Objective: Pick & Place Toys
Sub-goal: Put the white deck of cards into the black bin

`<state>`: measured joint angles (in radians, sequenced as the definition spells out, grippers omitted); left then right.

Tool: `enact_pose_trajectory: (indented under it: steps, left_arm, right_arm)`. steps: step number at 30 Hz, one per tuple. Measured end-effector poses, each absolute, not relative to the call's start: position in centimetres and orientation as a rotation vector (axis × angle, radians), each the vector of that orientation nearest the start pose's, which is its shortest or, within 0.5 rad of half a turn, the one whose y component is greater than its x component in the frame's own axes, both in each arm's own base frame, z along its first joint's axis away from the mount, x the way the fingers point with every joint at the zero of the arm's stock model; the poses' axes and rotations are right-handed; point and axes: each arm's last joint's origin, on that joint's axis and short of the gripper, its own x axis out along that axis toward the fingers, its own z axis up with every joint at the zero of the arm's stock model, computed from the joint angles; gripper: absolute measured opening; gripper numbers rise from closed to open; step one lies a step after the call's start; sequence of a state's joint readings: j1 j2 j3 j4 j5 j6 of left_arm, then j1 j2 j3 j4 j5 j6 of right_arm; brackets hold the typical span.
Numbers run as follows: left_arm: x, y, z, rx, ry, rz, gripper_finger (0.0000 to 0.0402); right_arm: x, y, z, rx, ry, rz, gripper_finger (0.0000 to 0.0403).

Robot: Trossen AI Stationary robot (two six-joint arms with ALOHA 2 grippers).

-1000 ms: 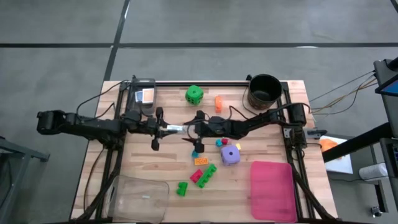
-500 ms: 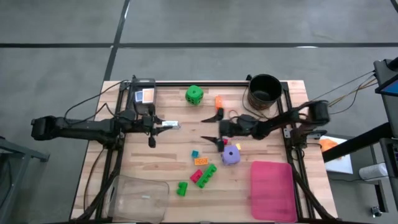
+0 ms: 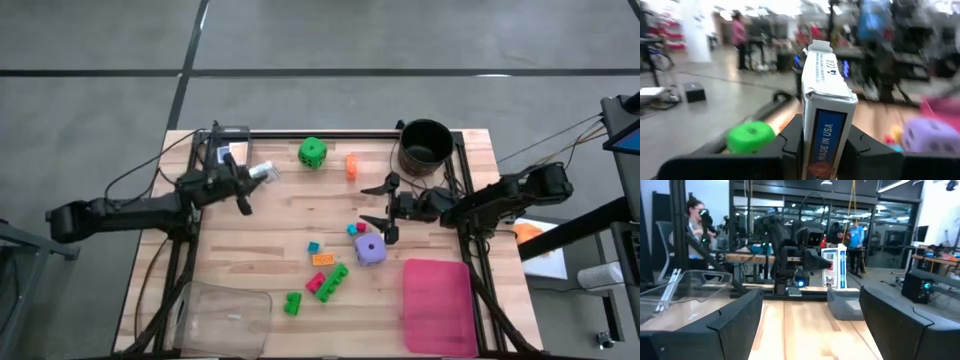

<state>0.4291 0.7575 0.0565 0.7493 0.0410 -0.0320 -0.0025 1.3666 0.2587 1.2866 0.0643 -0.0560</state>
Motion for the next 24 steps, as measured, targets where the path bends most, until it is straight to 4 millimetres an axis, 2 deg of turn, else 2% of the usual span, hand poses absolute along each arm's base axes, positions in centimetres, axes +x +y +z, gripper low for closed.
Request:
enact_pose_trajectory:
  steps: [3,12,24]
  left_arm:
    - [12.8,7.2,17.1,-0.055,-0.09,0.504,0.0062]
    - [10.5,10.2,16.1,-0.111,-0.031,0.805,0.0062]
    - [9.4,11.4,14.4,-0.171,0.099,1.111,0.0062]
  right_arm:
    - [22.5,-0.2,18.7,-0.05,-0.182,-0.073,0.0331]
    - [23.8,-0.3,18.5,-0.05,-0.16,-0.078,0.0331]
    - [24.9,-0.3,18.0,-0.051,-0.135,-0.077,0.0331]
